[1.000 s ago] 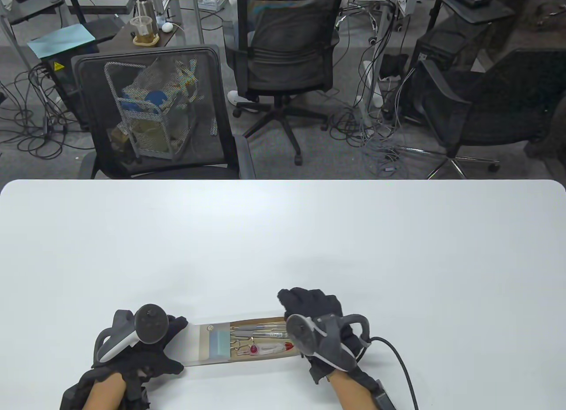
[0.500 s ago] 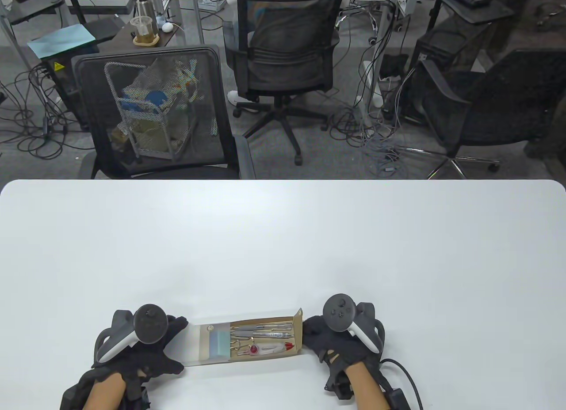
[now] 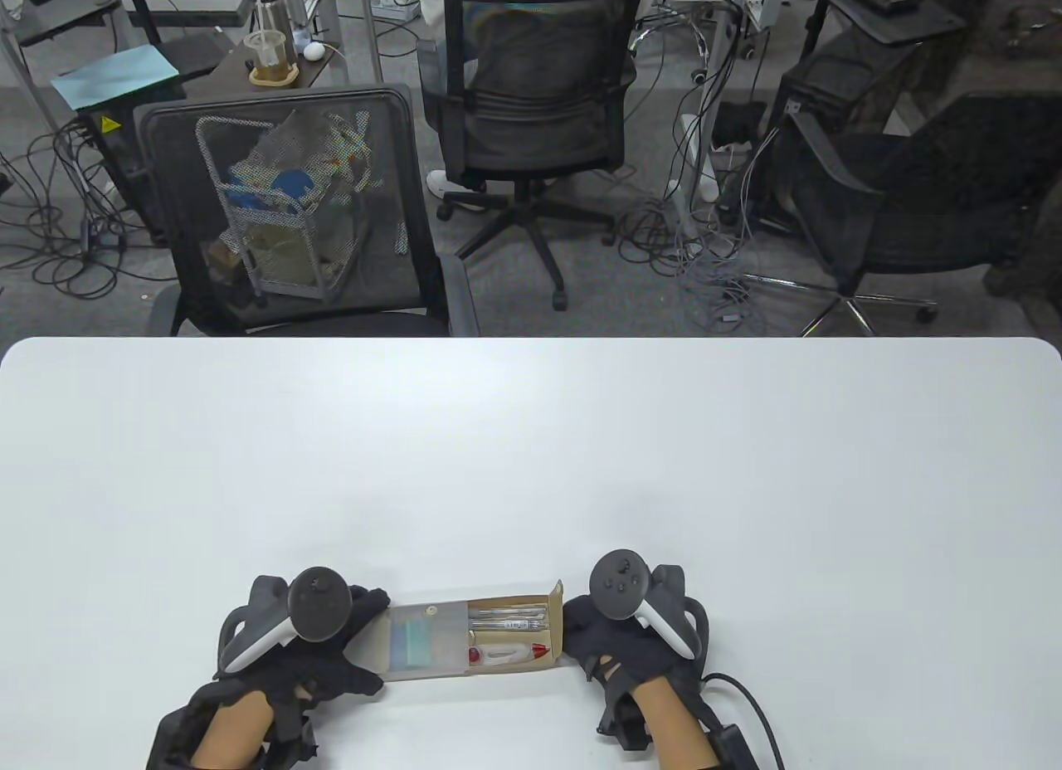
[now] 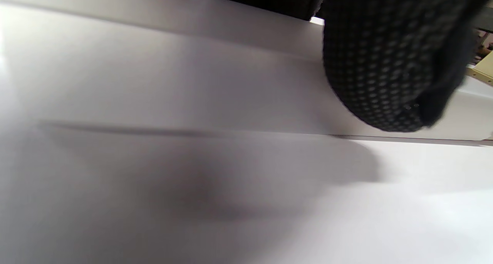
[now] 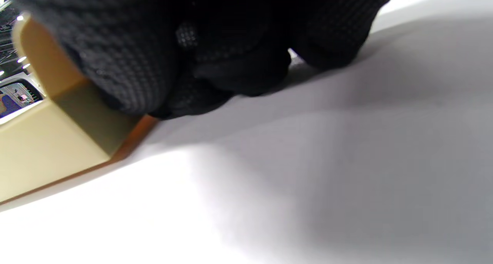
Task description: Pack snap-button pull-out pencil case
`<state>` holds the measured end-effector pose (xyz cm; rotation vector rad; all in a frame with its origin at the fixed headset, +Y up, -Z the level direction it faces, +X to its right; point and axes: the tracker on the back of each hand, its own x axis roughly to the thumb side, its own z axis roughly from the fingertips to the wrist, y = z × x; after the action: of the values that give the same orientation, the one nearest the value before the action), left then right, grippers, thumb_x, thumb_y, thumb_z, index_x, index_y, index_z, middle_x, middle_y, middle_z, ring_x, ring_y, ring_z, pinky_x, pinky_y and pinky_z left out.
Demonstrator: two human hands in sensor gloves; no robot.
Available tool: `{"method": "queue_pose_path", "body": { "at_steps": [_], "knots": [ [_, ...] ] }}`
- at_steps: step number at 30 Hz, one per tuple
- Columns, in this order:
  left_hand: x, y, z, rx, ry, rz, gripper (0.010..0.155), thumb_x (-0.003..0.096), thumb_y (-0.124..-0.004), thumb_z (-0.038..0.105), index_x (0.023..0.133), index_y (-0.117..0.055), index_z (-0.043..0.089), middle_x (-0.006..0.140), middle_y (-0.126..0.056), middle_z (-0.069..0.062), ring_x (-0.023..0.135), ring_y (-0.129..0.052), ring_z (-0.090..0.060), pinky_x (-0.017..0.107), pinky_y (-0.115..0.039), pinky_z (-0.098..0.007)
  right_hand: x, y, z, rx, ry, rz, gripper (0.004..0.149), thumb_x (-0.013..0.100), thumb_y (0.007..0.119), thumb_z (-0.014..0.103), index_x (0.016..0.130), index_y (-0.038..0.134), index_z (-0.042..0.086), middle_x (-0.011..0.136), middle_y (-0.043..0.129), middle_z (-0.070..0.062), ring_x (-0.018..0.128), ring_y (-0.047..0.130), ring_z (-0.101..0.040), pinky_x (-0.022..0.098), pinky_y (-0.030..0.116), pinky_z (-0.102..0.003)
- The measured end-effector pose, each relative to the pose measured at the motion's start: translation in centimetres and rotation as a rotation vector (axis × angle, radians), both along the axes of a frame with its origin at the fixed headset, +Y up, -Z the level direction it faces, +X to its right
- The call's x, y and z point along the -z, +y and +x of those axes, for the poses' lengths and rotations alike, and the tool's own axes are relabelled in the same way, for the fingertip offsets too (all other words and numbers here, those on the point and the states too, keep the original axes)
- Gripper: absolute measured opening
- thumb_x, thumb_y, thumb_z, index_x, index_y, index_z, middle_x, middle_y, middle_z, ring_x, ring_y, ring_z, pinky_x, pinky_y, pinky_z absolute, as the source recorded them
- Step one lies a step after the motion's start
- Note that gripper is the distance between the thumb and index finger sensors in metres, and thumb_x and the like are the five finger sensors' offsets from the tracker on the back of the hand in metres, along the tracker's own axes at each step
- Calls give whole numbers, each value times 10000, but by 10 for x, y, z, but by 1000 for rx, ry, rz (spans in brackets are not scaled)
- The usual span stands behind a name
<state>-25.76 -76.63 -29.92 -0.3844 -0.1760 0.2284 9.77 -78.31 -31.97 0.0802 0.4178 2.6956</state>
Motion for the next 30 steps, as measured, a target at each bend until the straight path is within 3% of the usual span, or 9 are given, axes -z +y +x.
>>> {"method": "queue_pose_path", "body": {
  "at_steps": [16, 24, 30],
  "knots": [
    [14, -1, 79, -12, -69, 20, 916, 221, -989, 577, 1044, -606, 451, 1134, -628, 139, 1092, -699, -211, 845, -448, -603, -1, 2, -3, -19, 5, 14, 361, 355, 892, 462, 708, 904, 384, 595, 944, 115, 439, 935, -34, 443, 832, -288],
    [15, -3, 84, -28, -74, 20, 922, 222, -989, 581, 1048, -599, 456, 1135, -623, 144, 1093, -691, -202, 844, -443, -604, -2, 3, -5, -30, 18, 18, 369, 366, 879, 463, 726, 893, 381, 610, 939, 117, 454, 931, -34, 456, 828, -291],
    [14, -3, 83, -34, -76, 26, 921, 226, -985, 585, 1050, -593, 460, 1139, -616, 147, 1096, -686, -200, 846, -435, -607, -2, 6, 0, 86, -11, 5, 480, 441, 748, 484, 896, 786, 335, 828, 907, 68, 600, 941, -85, 506, 816, -321]
  ]
}}
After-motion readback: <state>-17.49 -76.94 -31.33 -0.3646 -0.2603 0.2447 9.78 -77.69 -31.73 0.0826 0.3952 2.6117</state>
